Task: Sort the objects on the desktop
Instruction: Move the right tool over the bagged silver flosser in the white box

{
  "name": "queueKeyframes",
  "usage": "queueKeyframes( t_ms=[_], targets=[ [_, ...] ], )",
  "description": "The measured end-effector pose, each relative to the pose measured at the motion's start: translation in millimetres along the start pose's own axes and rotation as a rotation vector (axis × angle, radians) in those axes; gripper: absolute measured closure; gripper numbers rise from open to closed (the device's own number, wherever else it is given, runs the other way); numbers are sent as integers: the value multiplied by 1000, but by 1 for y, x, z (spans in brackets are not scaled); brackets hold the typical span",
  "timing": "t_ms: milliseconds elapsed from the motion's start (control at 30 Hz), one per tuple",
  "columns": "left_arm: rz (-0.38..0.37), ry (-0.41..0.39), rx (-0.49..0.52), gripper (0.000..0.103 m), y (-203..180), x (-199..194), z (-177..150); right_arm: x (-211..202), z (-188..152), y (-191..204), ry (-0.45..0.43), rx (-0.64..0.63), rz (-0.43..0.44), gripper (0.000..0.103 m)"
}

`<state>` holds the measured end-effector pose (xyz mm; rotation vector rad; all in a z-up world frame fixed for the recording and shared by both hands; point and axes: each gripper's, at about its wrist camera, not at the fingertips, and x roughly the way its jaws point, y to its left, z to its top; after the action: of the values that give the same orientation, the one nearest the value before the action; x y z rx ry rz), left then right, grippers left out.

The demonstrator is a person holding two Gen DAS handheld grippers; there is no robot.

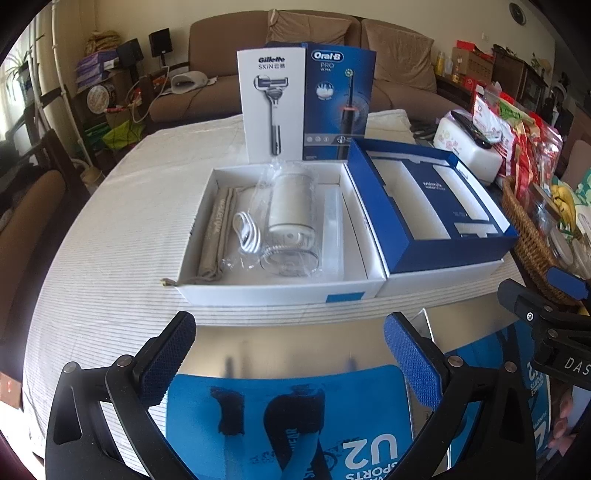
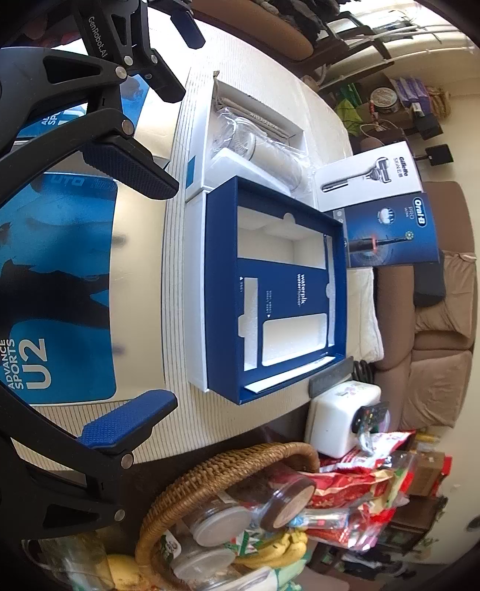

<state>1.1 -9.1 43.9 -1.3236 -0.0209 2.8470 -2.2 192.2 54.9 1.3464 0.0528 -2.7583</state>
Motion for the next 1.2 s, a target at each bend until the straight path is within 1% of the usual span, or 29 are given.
queueKeyframes(
  t_ms=[67, 133, 167, 367, 533, 633, 700, 833, 1033, 1100, 1133, 1200],
  targets=[
    [-2, -15, -8, 0, 4, -7, 5, -6, 6, 3, -11, -6, 2, 0],
    [2, -20, -17, 0, 8, -14, 22, -11, 10, 6, -19, -12, 5, 0],
    [2, -24, -20, 0, 10, -16, 25, -12, 12, 8, -22, -14, 10, 0],
    [0, -43, -35, 0, 23, -22, 36, -16, 19, 18, -25, -35, 24, 0],
    [-14, -41, -35, 0, 26, -17, 44, -15, 26, 28, -25, -57, 34, 0],
    [-50, -50, -44, 0, 39, -15, 48, -14, 36, 33, -27, -63, 72, 0],
    [-68, -76, -49, 0, 51, -16, 50, -16, 45, 36, -33, -64, 104, 0],
    [-67, -112, -38, 0, 72, -15, 57, -16, 70, 53, -43, -79, 186, 0],
    [-106, -130, -68, 0, 107, -7, 65, 10, 109, 98, 9, -95, 299, 0],
    [-123, -130, -75, 0, 112, -3, 65, 26, 119, 115, 33, -107, 305, 0],
    [-129, -127, -78, 0, 114, -1, 65, 33, 121, 123, 50, -136, 316, 0],
    [-139, -116, -81, 0, 118, 6, 64, 55, 128, 139, 87, -150, 304, 0]
  ],
)
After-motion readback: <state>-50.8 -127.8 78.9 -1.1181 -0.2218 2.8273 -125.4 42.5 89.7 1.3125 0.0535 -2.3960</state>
